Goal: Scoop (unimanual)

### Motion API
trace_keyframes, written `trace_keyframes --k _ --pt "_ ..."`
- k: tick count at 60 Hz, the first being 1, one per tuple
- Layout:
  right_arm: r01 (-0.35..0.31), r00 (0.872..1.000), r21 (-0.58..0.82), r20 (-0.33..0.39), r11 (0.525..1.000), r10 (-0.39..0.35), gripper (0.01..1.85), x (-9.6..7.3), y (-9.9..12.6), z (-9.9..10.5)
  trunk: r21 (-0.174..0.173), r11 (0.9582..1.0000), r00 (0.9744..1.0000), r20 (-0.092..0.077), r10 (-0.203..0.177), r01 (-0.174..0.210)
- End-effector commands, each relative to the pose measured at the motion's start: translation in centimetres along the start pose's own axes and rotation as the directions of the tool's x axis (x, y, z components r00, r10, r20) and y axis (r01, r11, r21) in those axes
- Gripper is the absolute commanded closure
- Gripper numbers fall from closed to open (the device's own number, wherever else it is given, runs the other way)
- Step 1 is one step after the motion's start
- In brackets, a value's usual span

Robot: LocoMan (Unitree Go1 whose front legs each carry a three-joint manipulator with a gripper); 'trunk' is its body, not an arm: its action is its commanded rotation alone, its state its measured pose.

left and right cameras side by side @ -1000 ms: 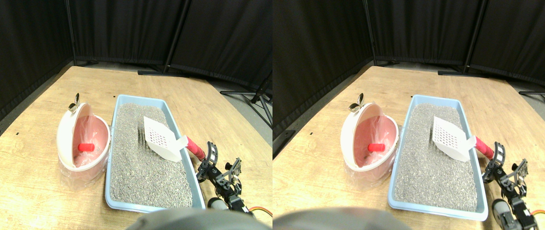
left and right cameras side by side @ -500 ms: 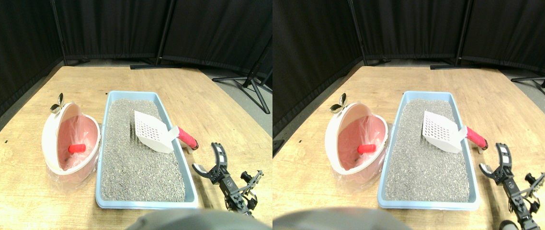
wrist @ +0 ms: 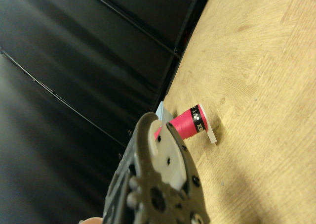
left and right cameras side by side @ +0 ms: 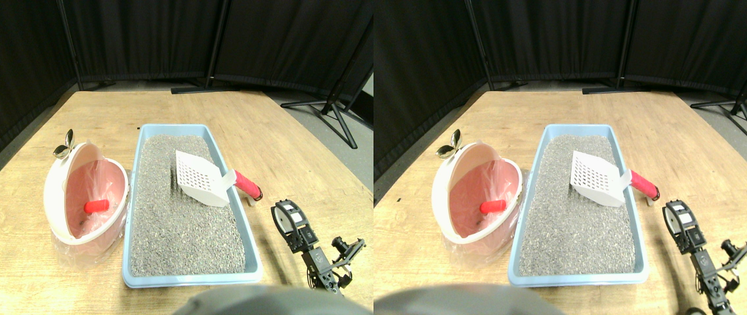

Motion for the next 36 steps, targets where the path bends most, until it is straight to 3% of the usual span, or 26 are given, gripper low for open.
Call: trace_keyframes --k 1,8,13,17,20,27,35,36 --pt "-0.013 1.000 -0.027 0.008 1.000 0.014 1.81 0.1 0.4 0.5 -0.027 0.9996 0.9999 0.015 -0.001 0.001" --pt "0.000 0.999 -0.023 -0.034 1.000 -0.001 1.81 0.1 0.6 0.1 -0.028 0.9996 0.9999 0.013 -0.004 0.004" --pt "-0.005 0.999 -0.027 -0.035 1.000 0.004 1.61 0.2 0.7 -0.3 -0.029 0.9995 0.9999 0.013 -0.008 0.009" --pt "0.000 0.999 -0.019 -0.034 1.000 0.000 1.55 0.3 0.8 -0.5 -0.028 0.9995 0.9999 0.013 -0.011 0.012" --pt "0.003 0.999 -0.017 -0.034 1.000 -0.004 1.81 0.4 0.8 -0.6 -0.028 0.9995 0.9998 0.012 -0.014 0.014" --pt "0.008 0.999 -0.021 -0.037 1.000 -0.008 1.79 0.6 0.9 -0.7 -0.028 0.9995 0.9998 0.012 -0.015 0.015" --pt "0.005 0.999 -0.021 -0.033 1.000 -0.005 1.51 0.8 0.9 -0.7 -0.028 0.9995 0.9998 0.010 -0.015 0.015" --pt "0.004 0.999 -0.025 -0.034 1.000 -0.004 1.62 0.9 0.9 -0.7 -0.028 0.9995 0.9998 0.010 -0.015 0.015"
